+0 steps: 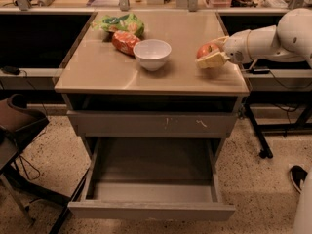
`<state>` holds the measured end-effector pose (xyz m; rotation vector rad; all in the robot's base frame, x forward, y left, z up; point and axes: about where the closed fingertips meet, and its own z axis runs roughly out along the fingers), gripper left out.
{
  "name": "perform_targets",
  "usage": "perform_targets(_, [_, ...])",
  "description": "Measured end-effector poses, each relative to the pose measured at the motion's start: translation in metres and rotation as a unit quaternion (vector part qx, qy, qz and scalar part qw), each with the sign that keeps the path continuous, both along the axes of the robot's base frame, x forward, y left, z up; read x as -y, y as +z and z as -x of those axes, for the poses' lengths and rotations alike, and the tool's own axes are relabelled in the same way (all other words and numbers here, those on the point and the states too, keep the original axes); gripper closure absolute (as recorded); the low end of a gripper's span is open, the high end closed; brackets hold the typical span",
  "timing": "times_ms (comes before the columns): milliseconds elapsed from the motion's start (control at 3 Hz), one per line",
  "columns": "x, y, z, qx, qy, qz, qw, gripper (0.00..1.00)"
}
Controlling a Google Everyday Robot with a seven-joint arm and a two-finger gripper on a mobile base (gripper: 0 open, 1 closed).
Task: Pick apple from middle drawer and place on counter
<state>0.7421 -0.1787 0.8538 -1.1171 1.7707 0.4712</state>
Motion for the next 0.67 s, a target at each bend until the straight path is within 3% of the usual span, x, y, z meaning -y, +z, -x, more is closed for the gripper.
perform_targets(333, [0.0000,0.0000,0.0000,0.000,0.000,0.000,1.0000,0.00])
perform_targets(667, [0.0000,0.0000,0.0000,0.000,0.000,0.000,1.0000,0.00])
